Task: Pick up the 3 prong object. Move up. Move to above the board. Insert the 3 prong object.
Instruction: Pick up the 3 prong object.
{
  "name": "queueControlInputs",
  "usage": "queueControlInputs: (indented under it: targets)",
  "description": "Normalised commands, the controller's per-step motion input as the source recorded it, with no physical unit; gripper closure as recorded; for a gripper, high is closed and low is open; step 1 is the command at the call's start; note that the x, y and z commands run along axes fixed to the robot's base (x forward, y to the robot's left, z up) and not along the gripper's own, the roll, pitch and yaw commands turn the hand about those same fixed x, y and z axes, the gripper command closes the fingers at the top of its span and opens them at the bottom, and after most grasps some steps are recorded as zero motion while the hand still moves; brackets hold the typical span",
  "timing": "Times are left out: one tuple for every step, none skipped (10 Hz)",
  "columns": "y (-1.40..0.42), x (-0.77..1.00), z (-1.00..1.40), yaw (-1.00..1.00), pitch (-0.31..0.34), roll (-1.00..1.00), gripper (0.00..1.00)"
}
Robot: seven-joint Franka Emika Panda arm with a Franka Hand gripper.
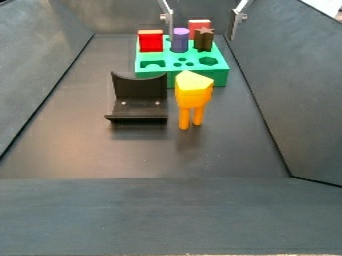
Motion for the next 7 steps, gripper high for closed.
queueControlInputs:
  targets:
    - [0.0,0.05,-0.08,0.0,0.001,-0.03,0.0]
    - [0.0,-0.08,0.0,0.0,-0.021,0.0,0.0]
    - [0.05,0.0,-0.19,-0.11,-0.034,0.01,0.0]
    - [0.07,0.61,-0.5,-0.27,0.06,0.05,0.0]
    - [0.06,0.74,-0.5,-0.24,0.05,0.0,0.0]
    - [0.04,0.56,-0.42,-0.23,0.02,0.0,0.0]
    - [0.04,0.21,-0.29,-0.2,0.0,-0.01,0.0]
